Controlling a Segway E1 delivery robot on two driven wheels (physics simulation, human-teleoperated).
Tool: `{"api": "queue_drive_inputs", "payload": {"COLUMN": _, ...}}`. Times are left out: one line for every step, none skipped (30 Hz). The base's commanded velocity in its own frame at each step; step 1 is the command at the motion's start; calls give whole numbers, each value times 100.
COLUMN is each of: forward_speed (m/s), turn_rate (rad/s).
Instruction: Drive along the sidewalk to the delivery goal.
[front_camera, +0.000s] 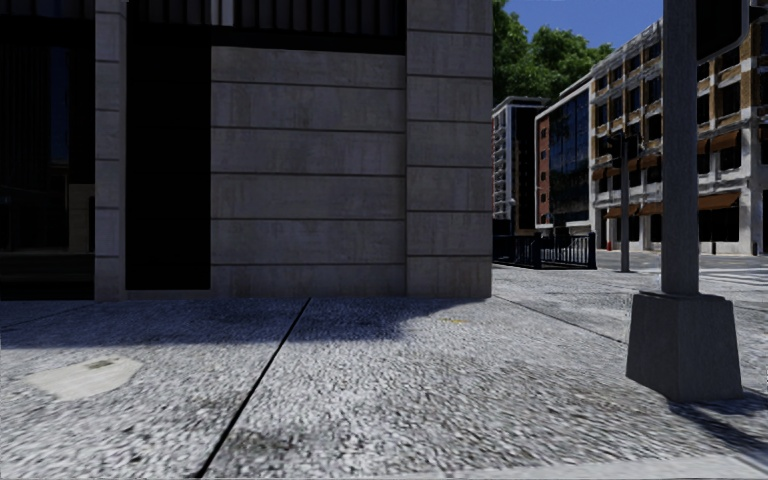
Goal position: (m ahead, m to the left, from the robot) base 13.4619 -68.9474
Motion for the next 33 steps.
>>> {"api": "queue_drive_inputs", "payload": {"forward_speed": 147, "turn_rate": -53}}
{"api": "queue_drive_inputs", "payload": {"forward_speed": 147, "turn_rate": -53}}
{"api": "queue_drive_inputs", "payload": {"forward_speed": 147, "turn_rate": -53}}
{"api": "queue_drive_inputs", "payload": {"forward_speed": 147, "turn_rate": -53}}
{"api": "queue_drive_inputs", "payload": {"forward_speed": 147, "turn_rate": -53}}
{"api": "queue_drive_inputs", "payload": {"forward_speed": 146, "turn_rate": -2}}
{"api": "queue_drive_inputs", "payload": {"forward_speed": 146, "turn_rate": 0}}
{"api": "queue_drive_inputs", "payload": {"forward_speed": 146, "turn_rate": 0}}
{"api": "queue_drive_inputs", "payload": {"forward_speed": 146, "turn_rate": 0}}
{"api": "queue_drive_inputs", "payload": {"forward_speed": 146, "turn_rate": 0}}
{"api": "queue_drive_inputs", "payload": {"forward_speed": 146, "turn_rate": 0}}
{"api": "queue_drive_inputs", "payload": {"forward_speed": 146, "turn_rate": 0}}
{"api": "queue_drive_inputs", "payload": {"forward_speed": 146, "turn_rate": 0}}
{"api": "queue_drive_inputs", "payload": {"forward_speed": 146, "turn_rate": 0}}
{"api": "queue_drive_inputs", "payload": {"forward_speed": 146, "turn_rate": 0}}
{"api": "queue_drive_inputs", "payload": {"forward_speed": 146, "turn_rate": 0}}
{"api": "queue_drive_inputs", "payload": {"forward_speed": 146, "turn_rate": 0}}
{"api": "queue_drive_inputs", "payload": {"forward_speed": 146, "turn_rate": 0}}
{"api": "queue_drive_inputs", "payload": {"forward_speed": 146, "turn_rate": 0}}
{"api": "queue_drive_inputs", "payload": {"forward_speed": 146, "turn_rate": 0}}
{"api": "queue_drive_inputs", "payload": {"forward_speed": 146, "turn_rate": 0}}
{"api": "queue_drive_inputs", "payload": {"forward_speed": 146, "turn_rate": 0}}
{"api": "queue_drive_inputs", "payload": {"forward_speed": 146, "turn_rate": 0}}
{"api": "queue_drive_inputs", "payload": {"forward_speed": 146, "turn_rate": 0}}
{"api": "queue_drive_inputs", "payload": {"forward_speed": 146, "turn_rate": 0}}
{"api": "queue_drive_inputs", "payload": {"forward_speed": 146, "turn_rate": 0}}
{"api": "queue_drive_inputs", "payload": {"forward_speed": 146, "turn_rate": 0}}
{"api": "queue_drive_inputs", "payload": {"forward_speed": 146, "turn_rate": 0}}
{"api": "queue_drive_inputs", "payload": {"forward_speed": 146, "turn_rate": 0}}
{"api": "queue_drive_inputs", "payload": {"forward_speed": 146, "turn_rate": 0}}
{"api": "queue_drive_inputs", "payload": {"forward_speed": 146, "turn_rate": 0}}
{"api": "queue_drive_inputs", "payload": {"forward_speed": 146, "turn_rate": 0}}
{"api": "queue_drive_inputs", "payload": {"forward_speed": 146, "turn_rate": 0}}
